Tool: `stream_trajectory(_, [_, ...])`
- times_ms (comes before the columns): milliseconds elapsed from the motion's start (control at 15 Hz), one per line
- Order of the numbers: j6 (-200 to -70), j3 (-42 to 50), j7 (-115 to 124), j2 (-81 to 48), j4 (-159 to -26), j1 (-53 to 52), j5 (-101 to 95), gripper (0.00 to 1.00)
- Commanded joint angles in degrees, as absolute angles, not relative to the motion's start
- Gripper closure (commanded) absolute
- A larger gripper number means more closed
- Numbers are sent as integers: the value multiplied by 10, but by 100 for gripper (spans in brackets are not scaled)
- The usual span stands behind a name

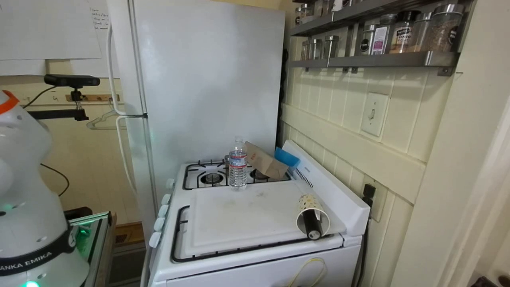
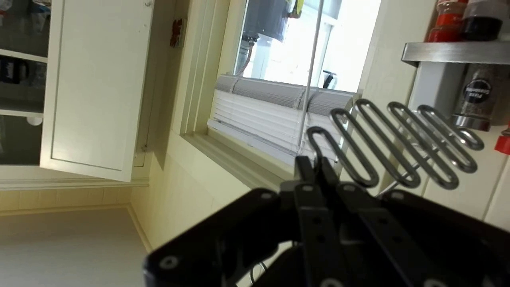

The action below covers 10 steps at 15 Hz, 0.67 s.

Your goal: Pick up the potato masher

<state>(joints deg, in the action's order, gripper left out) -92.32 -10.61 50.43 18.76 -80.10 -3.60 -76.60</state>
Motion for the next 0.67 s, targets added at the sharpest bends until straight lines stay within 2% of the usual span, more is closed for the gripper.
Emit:
stream_trajectory(0, [-928, -105, 492, 175, -775, -37, -758, 99])
stream_trajectory(133, [-925, -108, 496, 170, -767, -36, -762, 99])
stream_trajectory(200, [-922, -108, 503, 178, -788, -35, -764, 94])
stream_trajectory(600, [-922, -109, 503, 173, -779, -35, -764, 94])
